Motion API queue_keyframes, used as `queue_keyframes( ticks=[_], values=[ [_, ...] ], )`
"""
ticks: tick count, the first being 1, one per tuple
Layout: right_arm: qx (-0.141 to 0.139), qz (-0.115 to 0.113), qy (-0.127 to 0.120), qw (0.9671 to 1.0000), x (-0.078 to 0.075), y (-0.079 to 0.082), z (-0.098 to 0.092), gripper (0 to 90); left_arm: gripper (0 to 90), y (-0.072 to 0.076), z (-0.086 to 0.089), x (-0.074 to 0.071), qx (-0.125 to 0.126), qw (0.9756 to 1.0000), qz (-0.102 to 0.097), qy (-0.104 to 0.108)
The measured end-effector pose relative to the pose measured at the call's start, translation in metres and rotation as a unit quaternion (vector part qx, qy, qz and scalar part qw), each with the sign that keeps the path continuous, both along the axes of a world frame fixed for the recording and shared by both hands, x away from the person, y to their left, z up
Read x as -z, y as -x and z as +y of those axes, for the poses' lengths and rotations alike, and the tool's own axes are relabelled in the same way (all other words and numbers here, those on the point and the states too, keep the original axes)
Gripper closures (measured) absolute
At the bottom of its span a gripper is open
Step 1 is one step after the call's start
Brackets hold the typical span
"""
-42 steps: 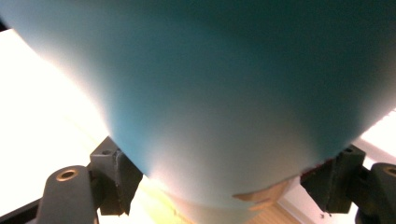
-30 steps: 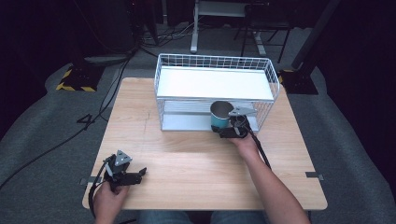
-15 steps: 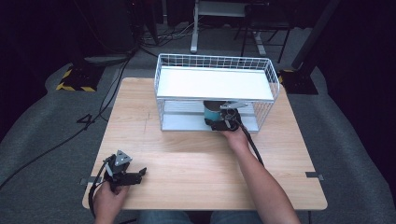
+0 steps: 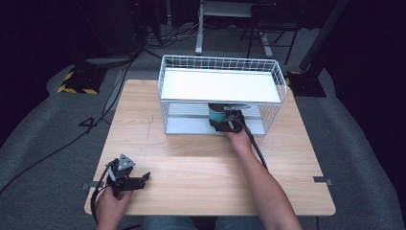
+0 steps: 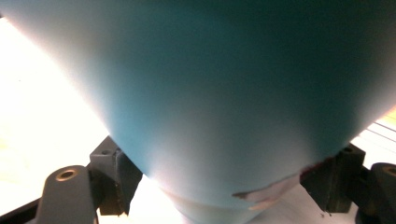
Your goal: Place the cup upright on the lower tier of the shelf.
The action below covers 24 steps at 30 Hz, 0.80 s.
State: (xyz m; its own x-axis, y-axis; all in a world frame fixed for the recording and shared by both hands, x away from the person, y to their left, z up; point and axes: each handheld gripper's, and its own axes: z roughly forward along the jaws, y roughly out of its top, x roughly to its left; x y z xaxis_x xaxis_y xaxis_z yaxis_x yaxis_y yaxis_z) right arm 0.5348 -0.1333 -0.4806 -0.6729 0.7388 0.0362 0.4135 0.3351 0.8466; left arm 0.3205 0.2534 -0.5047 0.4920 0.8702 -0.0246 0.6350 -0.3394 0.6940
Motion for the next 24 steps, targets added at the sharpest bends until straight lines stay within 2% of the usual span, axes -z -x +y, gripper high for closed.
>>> queue_keyframes(
  ticks=[6,15,18,21,24],
  values=[
    [0.008,0.005,-0.001,1.0000,0.0034,-0.0036,0.0012,24.3,15.1,0.0000,0.0000,0.0000,0.000,1.0000,0.000,0.000],
    [0.016,-0.001,-0.003,0.9999,0.0048,-0.0049,0.0004,22.9,15.1,0.0000,0.0000,-0.0001,0.001,1.0000,0.000,0.000],
    [0.026,-0.007,-0.005,0.9996,0.0047,-0.0057,0.0001,14.6,15.1,0.0000,0.0000,0.0000,0.001,1.0000,0.000,0.000],
    [0.038,-0.001,-0.004,0.9992,0.0047,-0.0056,-0.0012,7.1,15.1,0.0000,0.0002,-0.0002,0.001,1.0000,0.001,-0.001],
    [0.044,0.003,-0.005,0.9990,0.0040,-0.0047,-0.0047,3.8,15.1,0.0000,0.0000,-0.0001,0.001,1.0000,0.001,0.000]
  ],
)
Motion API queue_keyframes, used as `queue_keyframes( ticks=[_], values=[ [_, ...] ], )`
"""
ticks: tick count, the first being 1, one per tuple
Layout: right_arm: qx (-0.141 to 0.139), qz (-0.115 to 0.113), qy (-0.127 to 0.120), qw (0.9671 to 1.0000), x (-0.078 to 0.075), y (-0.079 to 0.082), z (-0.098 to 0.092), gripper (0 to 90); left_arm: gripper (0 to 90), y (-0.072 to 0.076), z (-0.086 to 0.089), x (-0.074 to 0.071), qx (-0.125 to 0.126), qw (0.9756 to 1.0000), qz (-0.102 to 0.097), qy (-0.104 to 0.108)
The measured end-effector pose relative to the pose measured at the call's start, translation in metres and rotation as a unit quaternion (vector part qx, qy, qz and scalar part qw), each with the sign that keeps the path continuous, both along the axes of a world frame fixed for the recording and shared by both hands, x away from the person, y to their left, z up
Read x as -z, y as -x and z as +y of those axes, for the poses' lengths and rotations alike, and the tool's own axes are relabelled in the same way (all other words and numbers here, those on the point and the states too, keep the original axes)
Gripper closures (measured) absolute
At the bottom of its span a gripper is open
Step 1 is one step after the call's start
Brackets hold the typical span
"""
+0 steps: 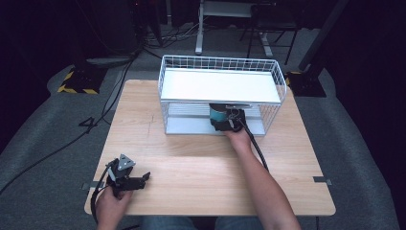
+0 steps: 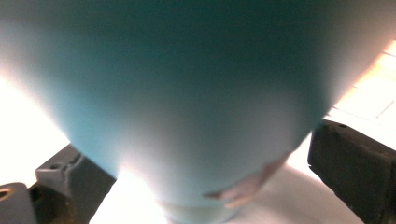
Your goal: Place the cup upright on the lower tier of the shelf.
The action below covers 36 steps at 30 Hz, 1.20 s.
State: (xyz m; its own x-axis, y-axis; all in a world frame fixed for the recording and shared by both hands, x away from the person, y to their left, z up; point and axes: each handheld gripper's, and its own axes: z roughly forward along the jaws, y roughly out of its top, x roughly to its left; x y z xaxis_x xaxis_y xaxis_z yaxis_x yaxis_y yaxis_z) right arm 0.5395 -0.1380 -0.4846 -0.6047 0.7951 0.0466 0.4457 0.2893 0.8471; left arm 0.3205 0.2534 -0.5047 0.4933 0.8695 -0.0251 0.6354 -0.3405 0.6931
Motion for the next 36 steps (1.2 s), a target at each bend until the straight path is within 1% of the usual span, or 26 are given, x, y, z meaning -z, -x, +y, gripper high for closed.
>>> queue_keyframes(
  ticks=[3,8,9,10,13,14,17,20,21,22,23,25,26,28,30,32,34,35,36],
  values=[
    [-0.005,-0.006,0.004,1.0000,-0.002,0.004,-0.003,3.4,15.1,0.000,0.000,0.000,0.001,1.0000,0.001,-0.001],
    [-0.013,-0.009,0.011,0.9998,-0.005,0.012,-0.009,3.3,15.1,0.000,0.000,0.000,0.000,1.0000,0.000,0.000],
    [-0.018,-0.007,0.009,0.9998,-0.006,0.016,-0.013,3.4,15.1,0.000,0.000,0.000,0.000,1.0000,-0.001,0.000],
    [-0.017,-0.010,0.009,0.9998,-0.006,0.019,-0.014,3.4,15.1,0.000,0.000,0.000,0.000,1.0000,0.001,0.000],
    [-0.023,-0.009,0.014,0.9996,-0.011,0.028,-0.019,3.4,15.1,0.000,0.000,0.000,0.000,1.0000,0.000,0.000],
    [-0.025,-0.009,0.019,0.9995,-0.013,0.031,-0.022,3.4,15.1,0.000,0.000,0.000,0.000,1.0000,-0.001,0.000],
    [-0.033,-0.006,0.017,0.9993,-0.020,0.043,-0.029,3.4,15.1,0.000,0.000,0.000,0.000,1.0000,0.001,0.000],
    [-0.045,-0.010,0.020,0.9987,-0.027,0.055,-0.039,3.4,15.1,0.000,0.000,0.000,0.000,1.0000,0.000,-0.001],
    [-0.047,-0.010,0.020,0.9986,-0.030,0.059,-0.043,3.4,15.1,0.000,0.000,0.000,0.000,1.0000,0.001,0.000],
    [-0.047,-0.010,0.020,0.9986,-0.030,0.059,-0.043,3.4,15.1,0.000,0.000,0.000,0.000,1.0000,0.001,0.000],
    [-0.050,-0.010,0.014,0.9986,-0.035,0.065,-0.050,3.4,15.1,0.000,0.000,0.000,0.000,1.0000,0.001,0.000],
    [-0.054,-0.007,0.006,0.9985,-0.041,0.072,-0.058,3.4,15.1,0.000,0.000,0.000,0.000,1.0000,0.000,0.000],
    [-0.054,-0.007,0.006,0.9985,-0.041,0.072,-0.058,3.4,15.1,0.000,0.000,0.000,0.000,1.0000,0.000,0.000],
    [-0.058,-0.007,0.002,0.9983,-0.048,0.082,-0.066,3.5,15.1,0.000,0.000,0.000,0.000,1.0000,0.000,0.000],
    [-0.063,-0.008,-0.002,0.9980,-0.052,0.088,-0.072,3.6,15.1,0.000,0.000,0.000,0.000,1.0000,0.000,0.000],
    [-0.067,-0.004,-0.009,0.9977,-0.056,0.094,-0.078,3.6,15.1,0.000,0.000,0.000,0.000,1.0000,0.000,0.000],
    [-0.071,-0.003,-0.007,0.9975,-0.059,0.101,-0.083,3.7,15.1,0.000,0.000,0.000,0.000,1.0000,0.000,0.000],
    [-0.071,-0.003,-0.007,0.9975,-0.059,0.101,-0.083,3.7,15.1,0.000,0.000,0.000,0.000,1.0000,0.000,0.000],
    [-0.075,-0.001,-0.003,0.9972,-0.061,0.107,-0.088,4.0,15.1,0.000,0.000,0.000,0.000,1.0000,0.000,0.000]
  ],
)
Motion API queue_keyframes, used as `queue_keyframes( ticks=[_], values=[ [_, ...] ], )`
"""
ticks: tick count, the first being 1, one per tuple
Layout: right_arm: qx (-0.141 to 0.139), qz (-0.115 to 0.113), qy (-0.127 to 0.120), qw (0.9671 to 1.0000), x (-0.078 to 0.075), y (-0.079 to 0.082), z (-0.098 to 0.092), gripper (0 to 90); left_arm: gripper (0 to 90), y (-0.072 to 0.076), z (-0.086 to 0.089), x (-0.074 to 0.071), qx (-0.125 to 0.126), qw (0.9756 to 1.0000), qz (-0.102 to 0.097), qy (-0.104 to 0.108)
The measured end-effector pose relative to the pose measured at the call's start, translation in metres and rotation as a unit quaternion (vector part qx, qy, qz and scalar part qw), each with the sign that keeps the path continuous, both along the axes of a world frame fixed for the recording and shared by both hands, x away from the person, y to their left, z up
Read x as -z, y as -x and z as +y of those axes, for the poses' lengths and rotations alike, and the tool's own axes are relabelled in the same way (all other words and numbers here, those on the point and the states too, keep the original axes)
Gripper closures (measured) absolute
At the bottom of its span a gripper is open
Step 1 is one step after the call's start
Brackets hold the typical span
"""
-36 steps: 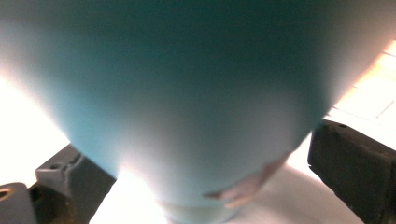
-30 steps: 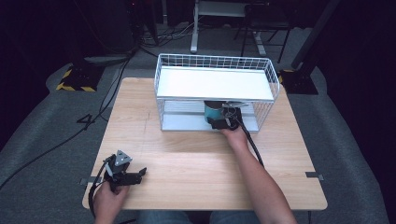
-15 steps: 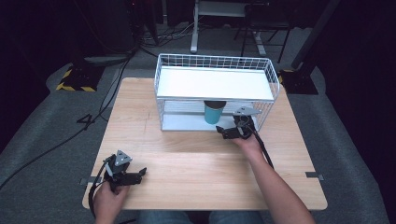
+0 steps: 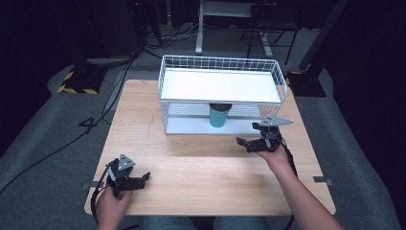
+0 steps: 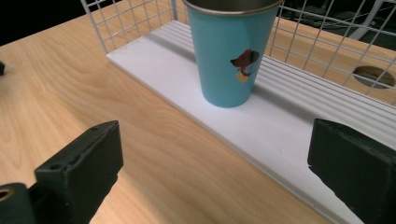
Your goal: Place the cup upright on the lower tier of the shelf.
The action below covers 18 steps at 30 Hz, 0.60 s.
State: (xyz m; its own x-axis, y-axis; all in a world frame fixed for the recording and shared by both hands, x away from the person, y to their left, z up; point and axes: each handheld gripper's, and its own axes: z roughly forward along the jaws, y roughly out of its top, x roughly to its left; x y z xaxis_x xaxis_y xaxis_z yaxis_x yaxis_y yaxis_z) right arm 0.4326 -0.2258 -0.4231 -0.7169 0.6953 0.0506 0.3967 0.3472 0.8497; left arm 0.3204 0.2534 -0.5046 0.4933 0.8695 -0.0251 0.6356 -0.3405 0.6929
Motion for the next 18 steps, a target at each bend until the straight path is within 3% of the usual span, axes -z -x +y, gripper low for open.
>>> queue_keyframes(
  ticks=[5,18],
  values=[
    [-0.009,0.015,0.001,0.9999,-0.004,0.015,-0.014,4.0,15.1,0.000,0.000,0.000,0.000,1.0000,0.000,0.000],
    [-0.014,0.008,0.018,0.9997,-0.002,0.052,-0.046,5.5,15.0,-0.001,-0.001,0.000,-0.003,1.0000,0.000,0.001]
  ],
)
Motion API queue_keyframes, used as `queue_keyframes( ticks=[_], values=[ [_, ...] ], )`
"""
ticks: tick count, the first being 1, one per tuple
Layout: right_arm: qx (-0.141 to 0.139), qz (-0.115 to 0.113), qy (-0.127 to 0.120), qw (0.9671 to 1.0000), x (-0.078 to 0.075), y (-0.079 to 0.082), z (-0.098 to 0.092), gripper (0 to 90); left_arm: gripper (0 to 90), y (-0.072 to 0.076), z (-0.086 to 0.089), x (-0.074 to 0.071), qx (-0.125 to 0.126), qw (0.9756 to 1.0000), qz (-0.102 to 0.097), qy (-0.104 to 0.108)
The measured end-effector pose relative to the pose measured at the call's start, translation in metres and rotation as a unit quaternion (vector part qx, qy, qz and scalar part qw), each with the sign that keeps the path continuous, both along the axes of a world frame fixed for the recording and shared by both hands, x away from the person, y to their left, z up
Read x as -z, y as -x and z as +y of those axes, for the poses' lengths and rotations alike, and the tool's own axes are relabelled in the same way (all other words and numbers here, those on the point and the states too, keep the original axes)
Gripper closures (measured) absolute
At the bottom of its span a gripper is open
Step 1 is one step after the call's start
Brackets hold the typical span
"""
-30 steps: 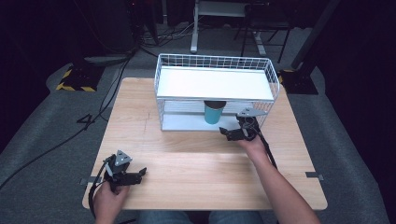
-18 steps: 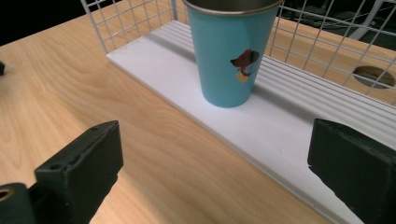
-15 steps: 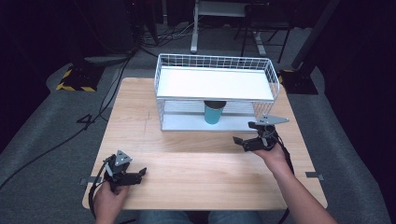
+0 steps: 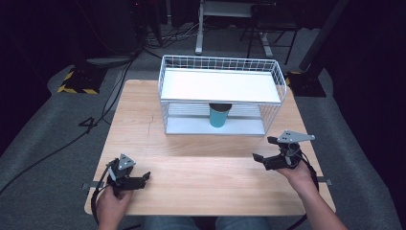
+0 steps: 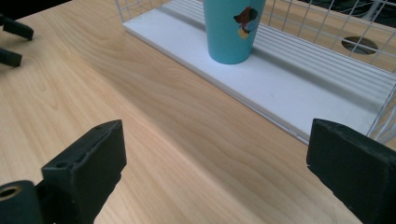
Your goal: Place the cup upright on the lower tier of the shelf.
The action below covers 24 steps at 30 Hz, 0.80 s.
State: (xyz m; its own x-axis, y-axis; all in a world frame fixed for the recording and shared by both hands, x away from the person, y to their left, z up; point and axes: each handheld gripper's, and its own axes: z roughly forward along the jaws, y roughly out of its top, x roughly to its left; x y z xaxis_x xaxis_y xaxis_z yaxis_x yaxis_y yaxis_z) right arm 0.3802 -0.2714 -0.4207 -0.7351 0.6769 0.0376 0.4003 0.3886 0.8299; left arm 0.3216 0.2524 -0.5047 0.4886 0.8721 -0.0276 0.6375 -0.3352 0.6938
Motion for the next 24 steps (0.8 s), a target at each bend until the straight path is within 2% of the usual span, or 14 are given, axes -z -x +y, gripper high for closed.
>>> queue_keyframes(
  ticks=[5,14,21,22,23,24],
  values=[
    [-0.009,0.010,0.003,0.9999,0.003,0.015,-0.009,5.6,15.0,-0.001,0.000,0.000,0.000,1.0000,0.001,-0.001],
    [-0.009,0.006,0.026,0.9996,0.014,0.032,-0.023,6.6,15.0,-0.001,-0.001,0.000,0.000,1.0000,-0.001,0.000],
    [0.010,0.007,0.008,0.9999,0.033,0.042,-0.039,7.5,15.0,-0.001,-0.001,0.000,-0.001,1.0000,-0.001,0.000],
    [0.011,0.012,0.010,0.9998,0.037,0.042,-0.040,7.5,15.0,-0.001,-0.001,0.000,-0.001,1.0000,-0.001,-0.001],
    [0.005,0.026,0.023,0.9994,0.042,0.042,-0.041,8.7,15.0,-0.001,-0.001,0.000,-0.001,1.0000,-0.001,-0.001],
    [0.005,0.026,0.023,0.9994,0.042,0.042,-0.041,8.7,15.0,-0.001,-0.001,0.000,-0.001,1.0000,-0.001,-0.001]
  ],
)
